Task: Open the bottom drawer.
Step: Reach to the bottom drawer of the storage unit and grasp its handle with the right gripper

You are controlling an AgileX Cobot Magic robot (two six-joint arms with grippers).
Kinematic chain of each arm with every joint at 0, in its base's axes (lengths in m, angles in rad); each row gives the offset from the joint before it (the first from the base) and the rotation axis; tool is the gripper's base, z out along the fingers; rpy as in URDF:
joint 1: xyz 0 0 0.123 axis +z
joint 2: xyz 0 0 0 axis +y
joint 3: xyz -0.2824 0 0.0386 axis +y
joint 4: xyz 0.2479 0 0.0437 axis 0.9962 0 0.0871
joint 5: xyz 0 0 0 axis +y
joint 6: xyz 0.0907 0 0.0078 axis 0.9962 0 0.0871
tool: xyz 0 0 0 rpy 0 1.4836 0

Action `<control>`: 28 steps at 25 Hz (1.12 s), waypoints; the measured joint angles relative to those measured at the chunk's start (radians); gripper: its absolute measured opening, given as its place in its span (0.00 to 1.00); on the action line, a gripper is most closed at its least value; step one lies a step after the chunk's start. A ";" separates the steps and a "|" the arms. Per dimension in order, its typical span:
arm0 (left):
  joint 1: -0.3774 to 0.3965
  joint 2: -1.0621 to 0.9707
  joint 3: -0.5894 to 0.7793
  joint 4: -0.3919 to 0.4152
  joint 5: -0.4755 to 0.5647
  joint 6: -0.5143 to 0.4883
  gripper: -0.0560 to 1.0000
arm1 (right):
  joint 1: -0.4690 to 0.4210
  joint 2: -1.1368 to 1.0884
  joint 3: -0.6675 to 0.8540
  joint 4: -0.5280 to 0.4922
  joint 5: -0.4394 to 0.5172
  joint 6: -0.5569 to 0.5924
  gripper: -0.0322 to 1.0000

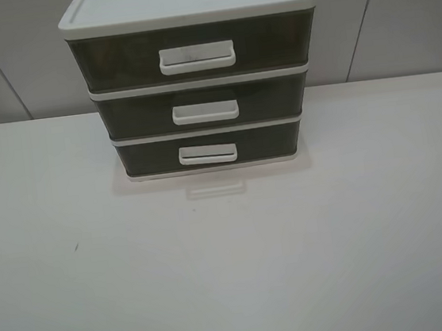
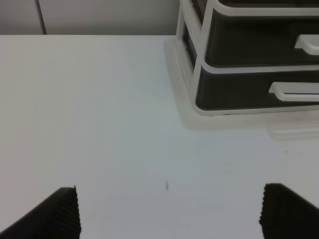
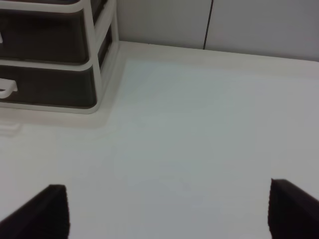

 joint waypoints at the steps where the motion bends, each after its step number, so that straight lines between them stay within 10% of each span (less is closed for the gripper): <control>1: 0.000 0.000 0.000 0.000 0.000 0.000 0.76 | 0.000 0.000 0.000 0.000 0.000 0.000 0.79; 18: 0.000 0.000 0.000 0.000 0.000 0.000 0.76 | 0.000 0.008 0.000 0.000 0.000 0.000 0.79; 28: 0.000 0.000 0.000 0.000 0.000 0.000 0.76 | 0.003 0.471 -0.020 0.095 -0.047 -0.005 0.79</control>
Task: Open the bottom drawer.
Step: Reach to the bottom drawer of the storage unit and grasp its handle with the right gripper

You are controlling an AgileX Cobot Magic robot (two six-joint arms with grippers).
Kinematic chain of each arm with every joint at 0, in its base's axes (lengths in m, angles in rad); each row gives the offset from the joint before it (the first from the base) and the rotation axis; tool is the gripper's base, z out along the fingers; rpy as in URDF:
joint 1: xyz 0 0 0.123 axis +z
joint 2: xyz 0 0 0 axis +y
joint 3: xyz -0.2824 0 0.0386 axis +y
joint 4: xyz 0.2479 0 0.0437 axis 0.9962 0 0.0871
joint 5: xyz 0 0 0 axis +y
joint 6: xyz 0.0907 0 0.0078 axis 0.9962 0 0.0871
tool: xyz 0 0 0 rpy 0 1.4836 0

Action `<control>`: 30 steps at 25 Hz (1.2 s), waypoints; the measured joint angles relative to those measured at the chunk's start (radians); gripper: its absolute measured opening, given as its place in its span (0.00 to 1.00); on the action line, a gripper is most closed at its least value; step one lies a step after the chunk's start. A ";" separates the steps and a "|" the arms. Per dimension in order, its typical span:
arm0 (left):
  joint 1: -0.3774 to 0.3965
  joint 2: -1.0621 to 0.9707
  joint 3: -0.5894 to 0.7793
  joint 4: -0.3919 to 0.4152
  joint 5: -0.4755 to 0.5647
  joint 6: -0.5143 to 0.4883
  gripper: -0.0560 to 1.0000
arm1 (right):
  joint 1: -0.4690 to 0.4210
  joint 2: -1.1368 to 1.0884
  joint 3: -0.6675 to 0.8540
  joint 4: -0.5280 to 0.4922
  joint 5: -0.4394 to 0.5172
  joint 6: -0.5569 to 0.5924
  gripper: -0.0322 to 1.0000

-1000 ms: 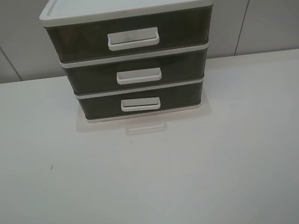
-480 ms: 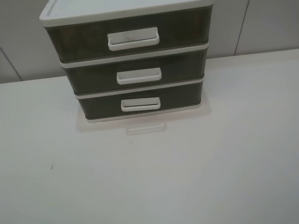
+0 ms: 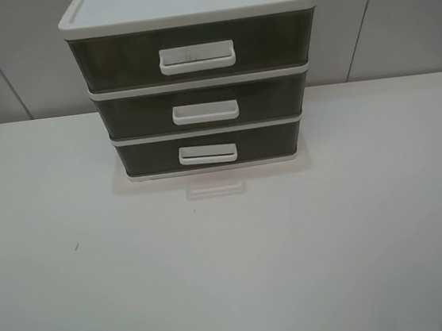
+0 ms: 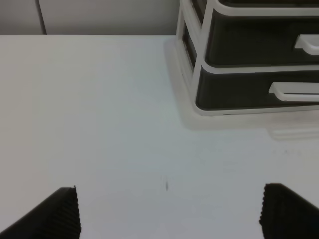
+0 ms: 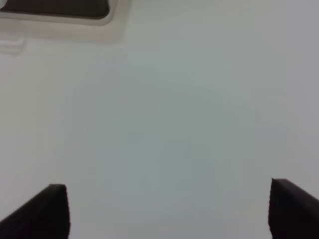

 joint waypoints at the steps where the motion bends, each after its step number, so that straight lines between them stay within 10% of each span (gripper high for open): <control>1: 0.000 0.000 0.000 0.000 0.000 0.000 0.76 | 0.010 0.045 -0.010 0.007 -0.020 0.000 0.79; 16: 0.000 0.000 0.000 0.000 0.000 0.000 0.76 | 0.539 0.726 -0.153 -0.039 -0.264 -0.116 0.79; 24: 0.000 0.000 0.000 0.000 0.000 0.000 0.76 | 0.652 0.995 -0.231 0.094 -0.376 -0.477 0.79; 30: 0.000 0.000 0.000 0.000 0.000 0.000 0.76 | 0.685 1.116 -0.264 0.052 -0.534 -0.517 0.79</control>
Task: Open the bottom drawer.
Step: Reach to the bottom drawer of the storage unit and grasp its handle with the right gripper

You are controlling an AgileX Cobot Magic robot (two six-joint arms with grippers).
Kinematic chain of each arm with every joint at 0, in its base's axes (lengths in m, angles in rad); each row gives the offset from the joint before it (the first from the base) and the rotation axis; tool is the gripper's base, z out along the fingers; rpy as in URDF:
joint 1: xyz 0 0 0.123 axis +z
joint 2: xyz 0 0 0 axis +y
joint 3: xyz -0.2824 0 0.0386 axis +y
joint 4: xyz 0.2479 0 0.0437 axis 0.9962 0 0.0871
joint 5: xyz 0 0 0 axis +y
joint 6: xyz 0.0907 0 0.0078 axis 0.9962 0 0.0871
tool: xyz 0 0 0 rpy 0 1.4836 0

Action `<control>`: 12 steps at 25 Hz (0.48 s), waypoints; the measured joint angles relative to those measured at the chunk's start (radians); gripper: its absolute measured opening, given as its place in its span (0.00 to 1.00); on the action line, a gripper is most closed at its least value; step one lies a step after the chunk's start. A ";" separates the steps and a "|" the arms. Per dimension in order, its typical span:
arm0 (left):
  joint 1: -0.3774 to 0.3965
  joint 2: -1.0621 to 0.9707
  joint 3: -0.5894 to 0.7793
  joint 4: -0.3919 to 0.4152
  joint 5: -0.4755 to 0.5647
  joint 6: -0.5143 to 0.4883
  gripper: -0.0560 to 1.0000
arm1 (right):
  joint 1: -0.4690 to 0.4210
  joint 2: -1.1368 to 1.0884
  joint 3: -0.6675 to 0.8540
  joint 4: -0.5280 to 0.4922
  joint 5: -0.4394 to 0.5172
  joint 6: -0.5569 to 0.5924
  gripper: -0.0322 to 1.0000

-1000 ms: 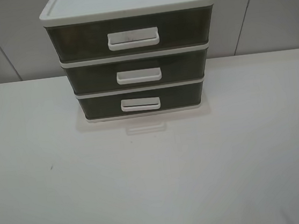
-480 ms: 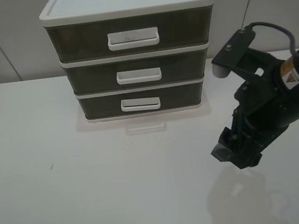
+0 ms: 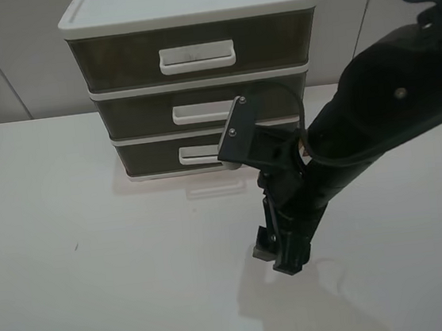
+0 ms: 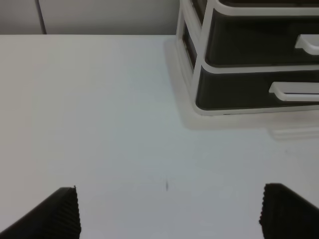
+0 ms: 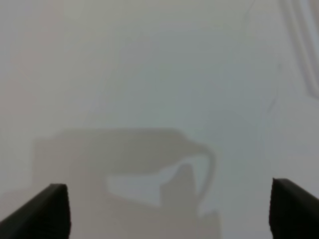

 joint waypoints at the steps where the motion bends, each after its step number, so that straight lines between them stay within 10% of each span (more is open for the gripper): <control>1: 0.000 0.000 0.000 0.000 0.000 0.000 0.76 | 0.011 0.008 0.000 -0.018 -0.032 0.000 0.79; 12: 0.000 0.000 0.000 0.000 0.000 0.000 0.76 | 0.047 0.103 0.000 0.019 -0.344 0.023 0.79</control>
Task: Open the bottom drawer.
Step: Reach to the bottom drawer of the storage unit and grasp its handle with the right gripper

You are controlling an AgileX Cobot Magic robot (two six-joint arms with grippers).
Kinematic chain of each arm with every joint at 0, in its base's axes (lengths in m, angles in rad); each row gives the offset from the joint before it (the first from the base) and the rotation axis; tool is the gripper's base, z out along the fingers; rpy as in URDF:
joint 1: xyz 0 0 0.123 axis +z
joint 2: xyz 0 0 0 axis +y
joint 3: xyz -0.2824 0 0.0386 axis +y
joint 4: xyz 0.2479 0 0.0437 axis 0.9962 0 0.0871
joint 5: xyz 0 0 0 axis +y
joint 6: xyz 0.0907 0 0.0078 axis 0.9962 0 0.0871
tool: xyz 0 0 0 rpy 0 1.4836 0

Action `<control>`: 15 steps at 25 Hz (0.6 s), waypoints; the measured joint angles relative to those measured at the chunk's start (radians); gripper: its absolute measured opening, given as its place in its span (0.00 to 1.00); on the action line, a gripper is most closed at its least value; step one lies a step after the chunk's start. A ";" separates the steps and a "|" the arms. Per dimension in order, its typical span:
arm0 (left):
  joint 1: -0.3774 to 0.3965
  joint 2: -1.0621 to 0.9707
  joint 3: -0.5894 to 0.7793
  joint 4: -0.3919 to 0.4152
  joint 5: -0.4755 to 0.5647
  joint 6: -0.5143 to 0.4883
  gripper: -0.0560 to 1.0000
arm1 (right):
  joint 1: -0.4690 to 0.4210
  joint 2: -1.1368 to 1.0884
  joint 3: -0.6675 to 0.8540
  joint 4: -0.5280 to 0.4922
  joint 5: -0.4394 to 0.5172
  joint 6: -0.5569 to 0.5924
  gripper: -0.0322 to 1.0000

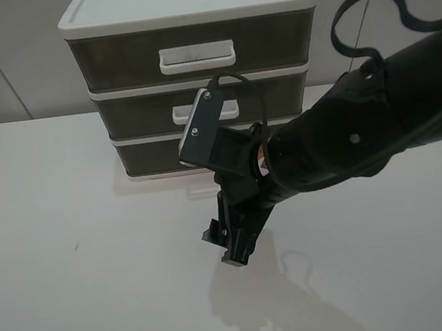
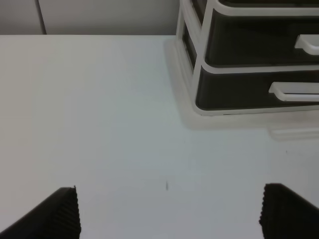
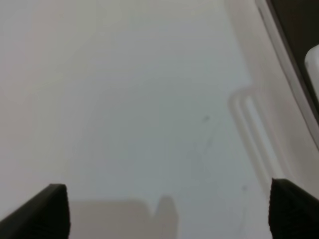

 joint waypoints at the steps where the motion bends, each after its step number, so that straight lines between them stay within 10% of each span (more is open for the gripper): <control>1: 0.000 0.000 0.000 0.000 0.000 0.000 0.76 | 0.000 0.013 0.000 0.026 -0.030 0.001 0.79; 15: 0.000 0.000 0.000 0.000 0.000 0.000 0.76 | 0.007 0.125 0.041 0.341 -0.438 0.001 0.79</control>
